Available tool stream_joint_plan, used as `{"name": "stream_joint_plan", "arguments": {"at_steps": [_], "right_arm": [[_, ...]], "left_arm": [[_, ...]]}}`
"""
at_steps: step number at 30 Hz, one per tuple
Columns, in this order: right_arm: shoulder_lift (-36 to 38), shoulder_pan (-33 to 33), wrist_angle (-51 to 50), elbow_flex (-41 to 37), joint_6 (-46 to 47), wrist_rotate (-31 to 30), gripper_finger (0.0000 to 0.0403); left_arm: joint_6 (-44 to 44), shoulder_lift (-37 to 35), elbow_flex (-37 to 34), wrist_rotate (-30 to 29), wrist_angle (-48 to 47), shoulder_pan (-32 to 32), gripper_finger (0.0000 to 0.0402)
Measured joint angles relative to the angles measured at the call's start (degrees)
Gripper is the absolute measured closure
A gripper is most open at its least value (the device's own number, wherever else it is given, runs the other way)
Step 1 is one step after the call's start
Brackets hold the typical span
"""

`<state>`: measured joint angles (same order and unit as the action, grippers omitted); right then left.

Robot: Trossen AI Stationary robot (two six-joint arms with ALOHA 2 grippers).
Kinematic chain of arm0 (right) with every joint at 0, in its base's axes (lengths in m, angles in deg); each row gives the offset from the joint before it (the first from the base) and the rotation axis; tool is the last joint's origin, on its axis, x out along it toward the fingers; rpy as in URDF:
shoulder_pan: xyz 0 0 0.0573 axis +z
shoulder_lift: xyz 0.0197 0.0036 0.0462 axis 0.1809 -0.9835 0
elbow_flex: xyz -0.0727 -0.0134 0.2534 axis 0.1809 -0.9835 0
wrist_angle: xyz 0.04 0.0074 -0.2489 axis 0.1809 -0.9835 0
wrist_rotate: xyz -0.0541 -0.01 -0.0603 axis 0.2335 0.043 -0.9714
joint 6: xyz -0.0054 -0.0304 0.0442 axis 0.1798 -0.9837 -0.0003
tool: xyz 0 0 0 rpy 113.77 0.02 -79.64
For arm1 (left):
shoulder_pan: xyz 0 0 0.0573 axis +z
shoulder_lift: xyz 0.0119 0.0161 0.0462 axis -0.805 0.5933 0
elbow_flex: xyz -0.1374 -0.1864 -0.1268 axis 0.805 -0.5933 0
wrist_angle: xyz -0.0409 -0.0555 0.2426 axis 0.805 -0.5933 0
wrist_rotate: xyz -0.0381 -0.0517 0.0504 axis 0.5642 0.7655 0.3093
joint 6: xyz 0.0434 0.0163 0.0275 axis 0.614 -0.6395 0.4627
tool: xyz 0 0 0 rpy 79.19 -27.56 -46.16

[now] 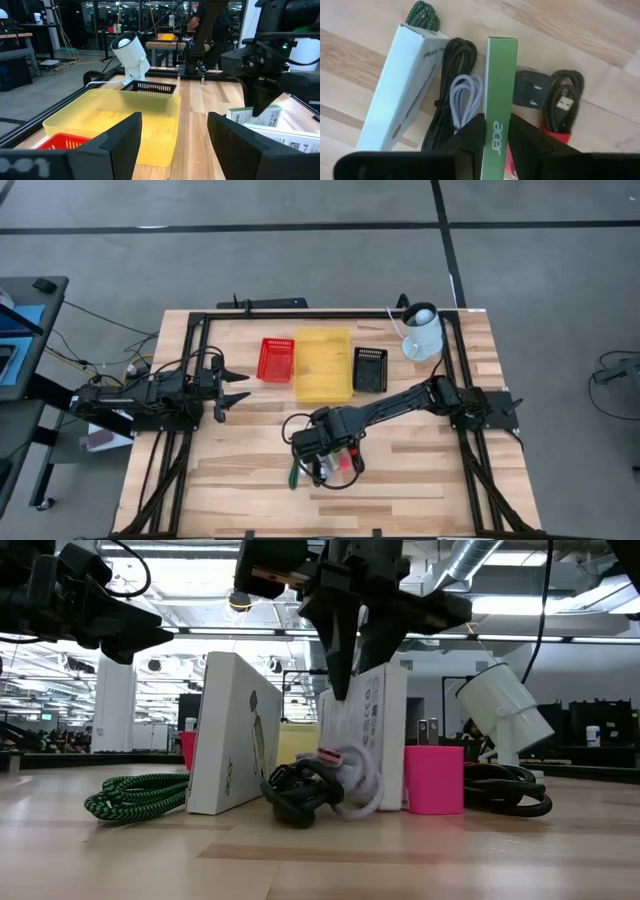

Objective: Pick and place items into bin
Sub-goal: Put the right white card reader box into the black bin

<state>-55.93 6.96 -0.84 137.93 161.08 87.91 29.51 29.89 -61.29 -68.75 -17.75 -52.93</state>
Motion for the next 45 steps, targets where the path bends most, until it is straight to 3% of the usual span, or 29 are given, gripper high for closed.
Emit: {"name": "stream_joint_plan", "arguments": {"at_steps": [22,45], "right_arm": [[0.2,-2.0,-17.2,14.0,-1.8,-4.5,0.0331],[7.2,-15.3,-17.5,12.7,-16.0,-4.0,0.0341]], "left_arm": [[0.0,0.0,0.0,0.0,0.0,0.0,0.0182],[0.0,0.0,0.0,0.0,0.0,0.0,0.0182]]}}
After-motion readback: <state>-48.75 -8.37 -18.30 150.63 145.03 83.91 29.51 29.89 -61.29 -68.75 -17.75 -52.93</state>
